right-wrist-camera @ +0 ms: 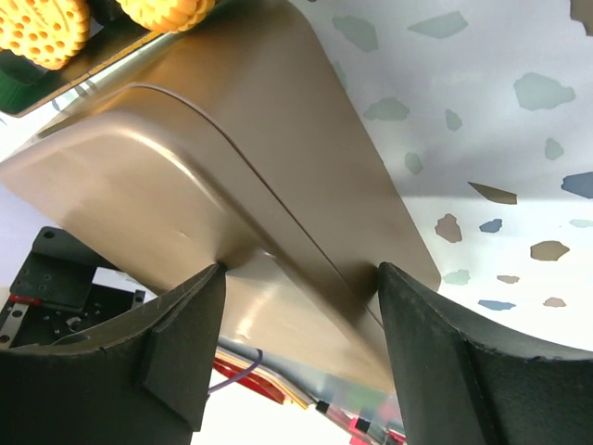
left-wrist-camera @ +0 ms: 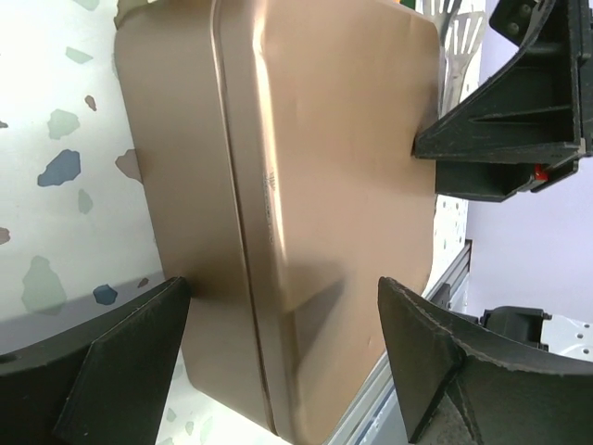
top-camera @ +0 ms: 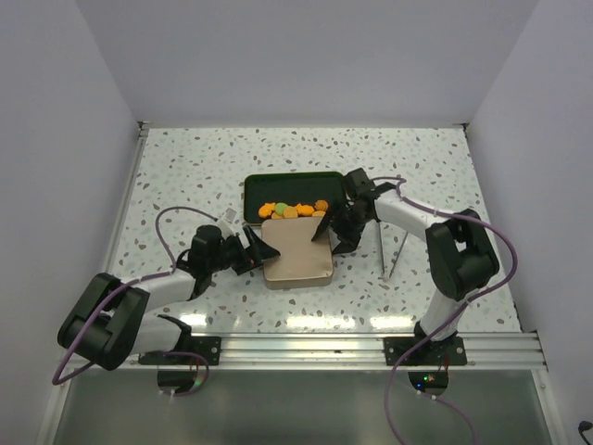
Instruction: Pack the cookies
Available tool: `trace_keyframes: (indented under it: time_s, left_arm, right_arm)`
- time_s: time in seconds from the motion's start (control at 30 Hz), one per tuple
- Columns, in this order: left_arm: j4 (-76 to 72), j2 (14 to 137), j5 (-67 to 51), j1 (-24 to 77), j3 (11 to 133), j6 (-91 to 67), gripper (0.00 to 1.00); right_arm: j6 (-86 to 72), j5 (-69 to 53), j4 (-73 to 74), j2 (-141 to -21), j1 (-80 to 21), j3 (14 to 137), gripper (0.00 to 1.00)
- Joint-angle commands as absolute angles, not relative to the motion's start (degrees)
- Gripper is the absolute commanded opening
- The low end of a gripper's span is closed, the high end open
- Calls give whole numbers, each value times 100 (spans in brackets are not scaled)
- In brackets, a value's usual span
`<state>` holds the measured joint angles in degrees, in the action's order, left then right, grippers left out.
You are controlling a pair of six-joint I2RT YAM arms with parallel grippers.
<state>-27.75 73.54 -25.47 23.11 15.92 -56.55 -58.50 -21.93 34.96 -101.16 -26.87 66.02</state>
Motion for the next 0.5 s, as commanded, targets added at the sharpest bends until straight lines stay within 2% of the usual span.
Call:
trace_keyframes:
  time_s: [0.0, 0.07, 0.17, 0.2, 0.3, 0.37, 0.47]
  left_arm:
    - [-3410, 7348, -3032, 2593, 1925, -5924, 86]
    - [-3331, 7339, -2989, 2593, 1881, -5906, 81]
    - [-3252, 7330, -2936, 2584, 1820, -5880, 65]
    - [-3217, 7330, -2918, 2584, 1819, -5854, 53]
    - [-2954, 7330, -2830, 2584, 1846, -5731, 30]
    - [-2839, 7321, -2804, 2584, 1837, -5695, 26]
    - [-2760, 7330, -2778, 2584, 1819, -5643, 25]
  right_arm:
    - [-6082, -2505, 3771, -10283, -3076, 6741, 69]
    - [-6056, -2531, 3753, -10310, -3076, 6654, 69]
    - [-5907, -2461, 3876, -10327, -3076, 6636, 69]
    - [-5854, -2417, 3972, -10310, -3076, 6636, 69]
    - [-5600, -2145, 4253, -10292, -3059, 6741, 70]
    - [-5450, -1996, 4368, -10266, -3032, 6802, 73]
    - [-5335, -1881, 4526, -10248, -2988, 6864, 75]
